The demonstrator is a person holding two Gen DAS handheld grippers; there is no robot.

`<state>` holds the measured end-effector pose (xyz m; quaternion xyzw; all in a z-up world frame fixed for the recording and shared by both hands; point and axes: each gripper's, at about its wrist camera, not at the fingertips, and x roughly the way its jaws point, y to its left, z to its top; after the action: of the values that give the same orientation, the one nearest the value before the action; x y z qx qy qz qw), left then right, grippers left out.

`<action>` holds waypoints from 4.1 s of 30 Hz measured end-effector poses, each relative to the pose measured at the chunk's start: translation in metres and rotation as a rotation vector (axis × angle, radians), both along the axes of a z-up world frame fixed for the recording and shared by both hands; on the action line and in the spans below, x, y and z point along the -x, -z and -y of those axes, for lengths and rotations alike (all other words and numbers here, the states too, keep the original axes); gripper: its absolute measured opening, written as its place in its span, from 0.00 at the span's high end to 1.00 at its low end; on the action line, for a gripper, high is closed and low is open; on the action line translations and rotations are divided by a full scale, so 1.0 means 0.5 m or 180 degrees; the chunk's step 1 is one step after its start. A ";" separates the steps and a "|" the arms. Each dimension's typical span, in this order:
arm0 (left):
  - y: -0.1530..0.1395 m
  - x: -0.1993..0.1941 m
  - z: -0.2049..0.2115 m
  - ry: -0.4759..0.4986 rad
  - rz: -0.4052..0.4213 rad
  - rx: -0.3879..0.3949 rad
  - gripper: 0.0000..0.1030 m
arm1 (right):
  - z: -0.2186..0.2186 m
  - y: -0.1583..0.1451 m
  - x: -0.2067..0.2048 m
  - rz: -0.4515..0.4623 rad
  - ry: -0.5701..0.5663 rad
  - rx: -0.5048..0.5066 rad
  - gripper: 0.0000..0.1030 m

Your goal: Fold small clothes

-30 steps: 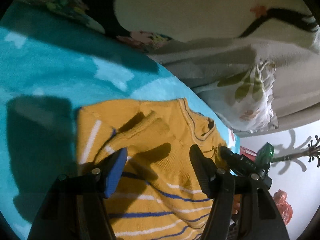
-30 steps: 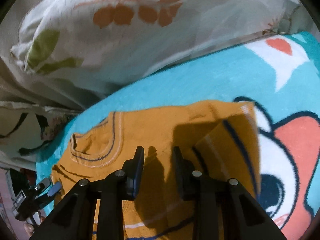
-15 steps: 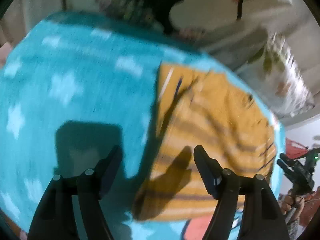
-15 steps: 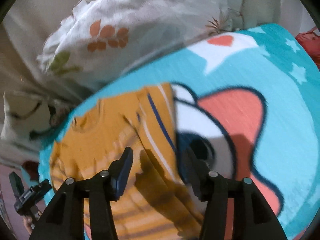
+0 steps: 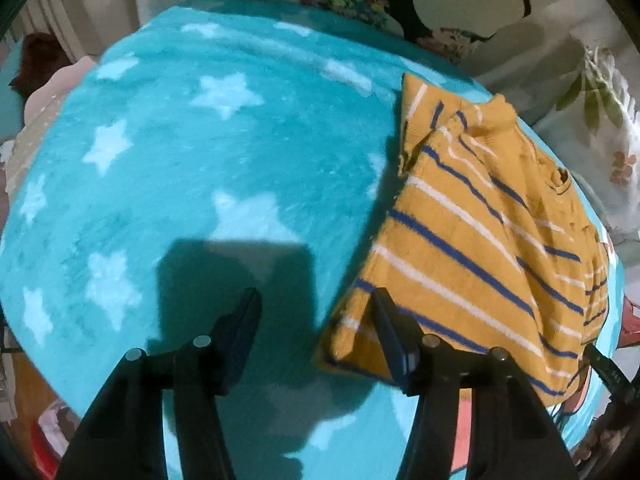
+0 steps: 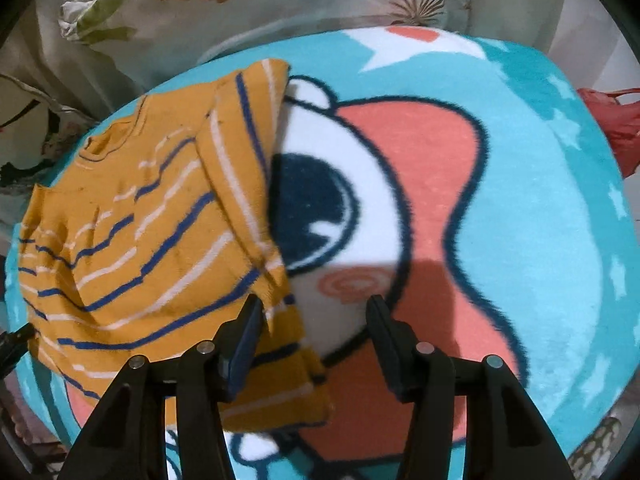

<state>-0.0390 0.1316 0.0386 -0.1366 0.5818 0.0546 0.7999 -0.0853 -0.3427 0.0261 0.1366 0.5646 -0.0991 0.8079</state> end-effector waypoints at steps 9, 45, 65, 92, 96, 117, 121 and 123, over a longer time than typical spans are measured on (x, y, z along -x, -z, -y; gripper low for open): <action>-0.045 0.087 0.022 -0.0060 0.0123 0.0079 0.45 | -0.061 -0.115 0.013 0.0553 -0.0299 0.0275 0.46; -0.017 -0.154 0.021 0.1324 0.0061 0.0668 0.35 | -0.547 -0.103 0.056 0.0741 -0.1751 0.0229 0.43; 0.044 -0.331 0.090 0.2246 -0.0226 0.1208 0.34 | -0.896 0.043 0.082 0.0803 -0.2680 0.1765 0.44; -0.140 -0.290 0.192 0.1753 0.0321 0.1322 0.87 | -0.683 -0.169 0.080 0.1475 -0.1912 0.0892 0.90; -0.196 -0.270 0.339 0.1885 0.0411 0.1321 0.87 | -0.529 -0.216 0.102 0.1576 -0.1631 0.0720 0.90; -0.105 -0.202 0.774 0.2343 0.0036 0.1344 0.52 | -0.071 -0.035 0.154 0.0721 -0.0788 -0.0296 0.86; -0.153 -0.160 0.676 0.2220 0.0339 0.1247 0.36 | -0.011 -0.059 0.158 0.0769 -0.0766 -0.0521 0.79; -0.160 -0.142 0.635 0.2135 0.0444 0.1006 0.35 | 0.034 -0.083 0.159 0.0868 -0.0581 -0.0604 0.78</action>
<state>0.0319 -0.1859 0.1188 -0.0635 0.5396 -0.3102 0.7801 -0.1649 -0.3595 0.0676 0.1726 0.4667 0.0478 0.8661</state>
